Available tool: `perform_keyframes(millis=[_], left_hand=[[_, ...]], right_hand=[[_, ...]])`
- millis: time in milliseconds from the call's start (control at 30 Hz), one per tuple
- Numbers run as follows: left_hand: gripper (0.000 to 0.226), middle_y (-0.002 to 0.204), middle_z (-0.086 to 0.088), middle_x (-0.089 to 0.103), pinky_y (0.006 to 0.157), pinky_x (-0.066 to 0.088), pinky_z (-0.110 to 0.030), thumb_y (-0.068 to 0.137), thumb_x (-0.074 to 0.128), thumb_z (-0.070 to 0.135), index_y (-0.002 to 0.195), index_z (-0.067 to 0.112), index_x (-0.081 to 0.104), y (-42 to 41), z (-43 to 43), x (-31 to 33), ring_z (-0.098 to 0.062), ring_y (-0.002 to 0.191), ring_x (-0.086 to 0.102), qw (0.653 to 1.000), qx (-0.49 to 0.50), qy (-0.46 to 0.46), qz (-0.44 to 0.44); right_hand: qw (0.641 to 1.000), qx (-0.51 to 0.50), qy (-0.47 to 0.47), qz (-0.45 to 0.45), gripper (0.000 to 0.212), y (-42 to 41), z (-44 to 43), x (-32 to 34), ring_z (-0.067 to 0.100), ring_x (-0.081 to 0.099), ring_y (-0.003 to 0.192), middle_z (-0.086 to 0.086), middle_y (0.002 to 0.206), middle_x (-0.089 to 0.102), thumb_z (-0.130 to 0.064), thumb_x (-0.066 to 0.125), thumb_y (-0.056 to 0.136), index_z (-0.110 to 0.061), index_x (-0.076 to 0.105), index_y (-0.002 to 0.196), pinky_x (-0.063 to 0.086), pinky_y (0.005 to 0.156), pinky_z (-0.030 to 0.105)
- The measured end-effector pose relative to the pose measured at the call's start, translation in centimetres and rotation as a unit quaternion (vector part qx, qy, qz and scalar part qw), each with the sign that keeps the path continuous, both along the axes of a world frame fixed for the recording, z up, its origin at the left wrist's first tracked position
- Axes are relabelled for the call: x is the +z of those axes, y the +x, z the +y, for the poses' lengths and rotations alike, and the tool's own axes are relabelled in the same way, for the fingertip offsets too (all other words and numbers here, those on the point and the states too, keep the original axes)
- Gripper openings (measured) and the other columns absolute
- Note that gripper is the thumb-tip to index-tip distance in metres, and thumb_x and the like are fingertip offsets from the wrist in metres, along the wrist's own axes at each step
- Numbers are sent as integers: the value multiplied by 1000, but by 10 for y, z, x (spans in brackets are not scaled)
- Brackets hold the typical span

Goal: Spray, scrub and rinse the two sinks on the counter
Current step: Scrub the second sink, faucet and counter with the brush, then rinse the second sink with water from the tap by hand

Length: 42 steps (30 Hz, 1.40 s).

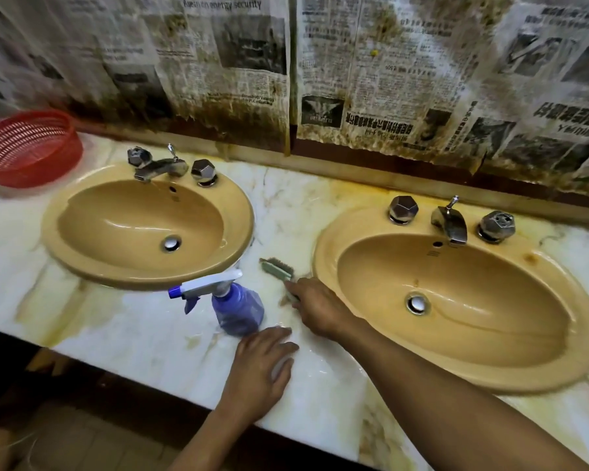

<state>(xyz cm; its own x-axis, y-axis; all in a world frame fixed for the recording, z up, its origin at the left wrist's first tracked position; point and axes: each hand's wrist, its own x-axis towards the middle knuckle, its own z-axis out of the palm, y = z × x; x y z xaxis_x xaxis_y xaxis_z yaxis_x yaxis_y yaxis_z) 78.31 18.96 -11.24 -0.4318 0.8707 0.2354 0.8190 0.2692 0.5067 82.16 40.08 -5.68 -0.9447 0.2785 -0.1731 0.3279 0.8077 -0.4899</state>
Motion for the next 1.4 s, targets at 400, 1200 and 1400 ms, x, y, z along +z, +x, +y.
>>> perform_keyframes(millis=[400,1200,1400], left_hand=[[26,127,2,67,105,43,-25,94,53,27,108,24,75,6,21,2,-18,120,61,999,35,-15,-6],[49,90,15,72,111,31,-48,101,30,56,85,35,72,10,208,25,-13,93,62,930,-201,-241,193],[42,87,17,72,110,29,-47,99,37,55,89,38,74,9,205,20,-10,89,63,934,-198,-226,196]], right_hand=[[989,-99,-39,105,43,36,54,33,26,60,111,4,120,69,-11,60,99,-17,61,141,43,96,31],[891,-402,79,-195,43,142,340,74,30,62,99,12,104,64,-46,66,97,-8,72,117,48,78,35],[924,-281,114,-234,38,153,354,84,26,55,93,8,102,61,-42,76,91,-11,64,110,44,76,34]])
